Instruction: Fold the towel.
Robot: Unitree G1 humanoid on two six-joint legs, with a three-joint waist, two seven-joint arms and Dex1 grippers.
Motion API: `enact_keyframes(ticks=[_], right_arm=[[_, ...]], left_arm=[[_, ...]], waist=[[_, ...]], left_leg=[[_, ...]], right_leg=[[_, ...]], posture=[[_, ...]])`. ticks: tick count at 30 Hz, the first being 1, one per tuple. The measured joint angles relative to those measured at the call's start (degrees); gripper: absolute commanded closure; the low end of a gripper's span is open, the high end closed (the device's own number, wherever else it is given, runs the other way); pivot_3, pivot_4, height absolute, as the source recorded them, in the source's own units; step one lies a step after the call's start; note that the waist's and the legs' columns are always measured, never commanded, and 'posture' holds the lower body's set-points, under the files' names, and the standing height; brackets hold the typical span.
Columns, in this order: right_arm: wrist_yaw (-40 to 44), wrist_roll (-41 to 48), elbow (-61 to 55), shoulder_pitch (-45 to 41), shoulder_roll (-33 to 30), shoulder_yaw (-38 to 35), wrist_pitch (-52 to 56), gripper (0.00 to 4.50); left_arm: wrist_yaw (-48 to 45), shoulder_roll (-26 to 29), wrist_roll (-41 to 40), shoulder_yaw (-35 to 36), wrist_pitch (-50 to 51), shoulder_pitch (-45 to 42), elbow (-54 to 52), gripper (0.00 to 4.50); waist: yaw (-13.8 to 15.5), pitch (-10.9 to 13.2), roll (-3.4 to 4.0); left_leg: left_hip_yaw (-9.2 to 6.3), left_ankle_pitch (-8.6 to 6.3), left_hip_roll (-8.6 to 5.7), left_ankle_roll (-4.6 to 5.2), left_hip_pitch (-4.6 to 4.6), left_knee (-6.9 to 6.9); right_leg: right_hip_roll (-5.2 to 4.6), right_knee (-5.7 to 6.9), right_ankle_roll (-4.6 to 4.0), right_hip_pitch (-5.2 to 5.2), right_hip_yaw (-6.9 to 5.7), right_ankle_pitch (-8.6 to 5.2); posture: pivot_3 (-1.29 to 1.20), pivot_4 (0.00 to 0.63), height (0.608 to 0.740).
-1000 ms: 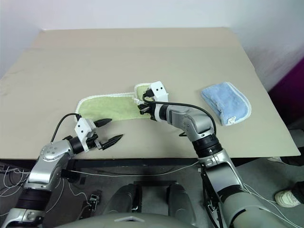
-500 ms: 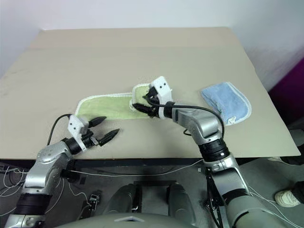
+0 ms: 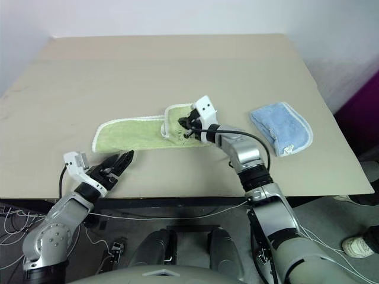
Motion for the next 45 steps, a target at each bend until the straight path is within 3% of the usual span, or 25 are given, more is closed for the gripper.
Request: enact_keyframes(ticks=[8,14,20,29,33,43,45], right_arm=[[1.49,-5.32,6.32,0.22,1.66,0.48,-8.11,4.48],[2.46,-1.21,-4.02,3.25,0.8,-4.8,-4.68,4.48],[0.54,1.34,-13.7,3.9,-1.24,-10.02,0.06,4.48],[-1.51,1.34,-17.59,7.05,-1.38,-10.68,3.0,4.48],[-2.08,1.31,-19.42,7.92,-1.37,-10.67,3.36,4.5],[-3.11,1.15,-19.65,9.63,-1.32,-10.32,3.59,4.5],[-3.16,1.14,-19.65,10.07,-1.29,-10.18,3.59,4.5]], left_arm=[[15.76,-7.25,-10.33,2.13,3.19,-0.46,-3.49,0.0],[25.47,-11.17,-18.86,4.93,1.91,-3.21,-2.62,0.0],[29.4,-10.7,-23.14,6.82,-0.37,-7.69,2.45,0.0],[28.34,-4.49,-24.16,7.72,-1.42,-14.62,12.55,0.0],[27.9,-3.74,-24.11,8.61,-1.72,-15.86,14.94,0.94],[27.32,-4.04,-22.86,10.81,-6.14,-15.77,16.91,4.49],[26.8,-4.06,-22.66,10.99,-6.74,-15.66,16.62,4.49]], waist=[[0.1,-0.05,-0.02],[0.38,-0.05,0.0],[0.32,-0.09,0.06],[0.23,-0.11,0.11],[0.18,-0.12,0.12],[-0.11,-0.09,0.09],[-0.15,-0.09,0.09]], left_leg=[[-0.03,-0.01,-0.02,-0.01,0.32,-0.03],[-0.07,0.0,-0.04,-0.01,0.3,0.0],[-0.11,0.0,-0.03,-0.02,0.6,-0.06],[-0.1,0.01,-0.02,-0.03,0.95,-0.15],[-0.11,0.01,0.0,-0.03,0.97,-0.17],[-0.07,0.01,0.0,-0.03,0.94,-0.29],[-0.07,0.0,0.02,-0.03,0.94,-0.3]], right_leg=[[0.01,-0.09,-0.01,0.37,-0.03,0.0],[0.0,-0.09,-0.01,0.38,-0.06,0.0],[0.05,-0.09,-0.03,0.67,-0.1,-0.02],[0.11,-0.11,-0.05,0.97,-0.09,-0.03],[0.11,-0.12,-0.05,0.98,-0.09,-0.03],[0.08,-0.19,-0.07,0.89,-0.03,-0.04],[0.08,-0.19,-0.07,0.88,-0.02,-0.05]], posture=[[0.0,0.15,0.74],[0.0,0.15,0.74],[0.0,0.15,0.74],[0.0,0.15,0.74],[0.0,0.15,0.74],[0.0,0.15,0.74],[0.0,0.15,0.74]])
